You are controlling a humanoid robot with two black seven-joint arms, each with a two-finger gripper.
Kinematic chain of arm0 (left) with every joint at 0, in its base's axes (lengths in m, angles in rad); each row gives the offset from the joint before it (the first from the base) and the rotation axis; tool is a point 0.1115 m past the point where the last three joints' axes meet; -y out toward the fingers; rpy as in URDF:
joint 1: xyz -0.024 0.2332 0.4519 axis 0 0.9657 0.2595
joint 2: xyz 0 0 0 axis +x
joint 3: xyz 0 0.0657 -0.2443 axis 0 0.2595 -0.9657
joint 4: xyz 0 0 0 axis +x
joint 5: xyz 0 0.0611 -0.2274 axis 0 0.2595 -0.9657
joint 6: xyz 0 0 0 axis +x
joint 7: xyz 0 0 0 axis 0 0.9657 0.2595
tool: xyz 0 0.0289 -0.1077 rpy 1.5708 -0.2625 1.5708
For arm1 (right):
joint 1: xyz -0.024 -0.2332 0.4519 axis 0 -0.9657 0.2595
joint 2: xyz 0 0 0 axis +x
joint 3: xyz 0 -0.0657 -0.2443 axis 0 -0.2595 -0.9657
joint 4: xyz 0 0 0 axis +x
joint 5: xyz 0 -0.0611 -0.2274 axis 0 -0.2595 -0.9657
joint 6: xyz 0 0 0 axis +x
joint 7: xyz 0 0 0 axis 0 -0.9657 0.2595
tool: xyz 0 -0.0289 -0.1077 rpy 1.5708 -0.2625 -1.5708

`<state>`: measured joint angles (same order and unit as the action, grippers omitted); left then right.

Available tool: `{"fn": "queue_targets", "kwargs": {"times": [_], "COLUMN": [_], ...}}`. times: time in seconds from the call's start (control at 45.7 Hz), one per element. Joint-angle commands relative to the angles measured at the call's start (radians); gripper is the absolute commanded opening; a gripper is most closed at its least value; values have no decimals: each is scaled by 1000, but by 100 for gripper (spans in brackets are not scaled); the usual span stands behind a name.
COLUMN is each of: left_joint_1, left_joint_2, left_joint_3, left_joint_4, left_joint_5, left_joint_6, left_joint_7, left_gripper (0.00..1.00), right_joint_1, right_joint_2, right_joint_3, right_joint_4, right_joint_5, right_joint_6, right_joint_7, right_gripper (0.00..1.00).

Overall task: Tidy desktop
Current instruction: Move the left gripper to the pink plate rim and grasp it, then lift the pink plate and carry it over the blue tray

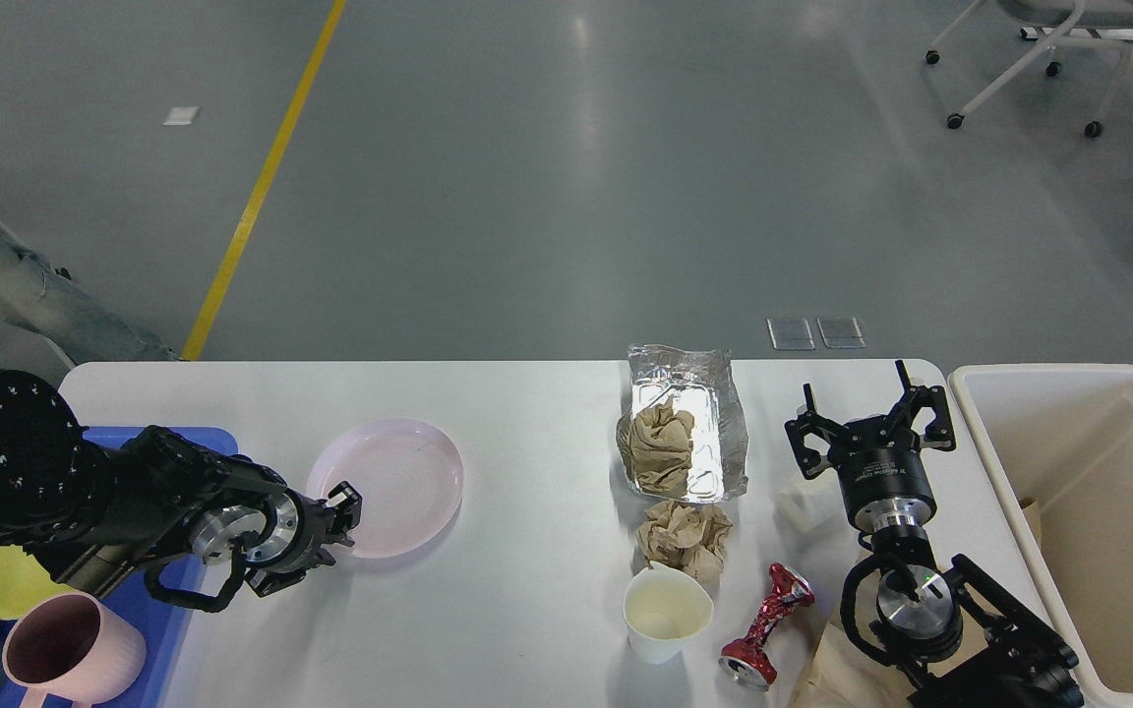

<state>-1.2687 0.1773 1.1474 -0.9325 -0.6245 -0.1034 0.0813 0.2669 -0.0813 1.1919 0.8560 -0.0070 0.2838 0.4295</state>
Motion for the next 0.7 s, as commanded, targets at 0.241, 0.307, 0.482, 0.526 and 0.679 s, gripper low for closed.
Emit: {"fn": "queue_targets", "kwargs": {"times": [0.241,0.307,0.482,0.526,0.679], "left_joint_1": [0,-3,-9,-12,-46], "left_joint_2": [7,8,7,7,8], "left_joint_3": [0,0,0,0,8], "left_joint_4": [0,0,0,0,-17], "left_joint_5": [-64,-66,-64,-64,-64], "left_joint_6": [-61,-75,-88,-96,-131], "left_joint_7": [0,0,2,2,3], "left_gripper": [0,0,0,0,0], "right_joint_1": [0,0,0,0,0], "right_joint_2": [0,0,2,0,0], "right_joint_3": [0,0,0,0,0], "right_joint_4": [0,0,0,0,0], "right_joint_5": [1,-1,1,1,1], "right_joint_6": [-2,0,0,0,0], "right_joint_7": [0,0,0,0,0], "right_gripper": [100,100,100,100,100]}}
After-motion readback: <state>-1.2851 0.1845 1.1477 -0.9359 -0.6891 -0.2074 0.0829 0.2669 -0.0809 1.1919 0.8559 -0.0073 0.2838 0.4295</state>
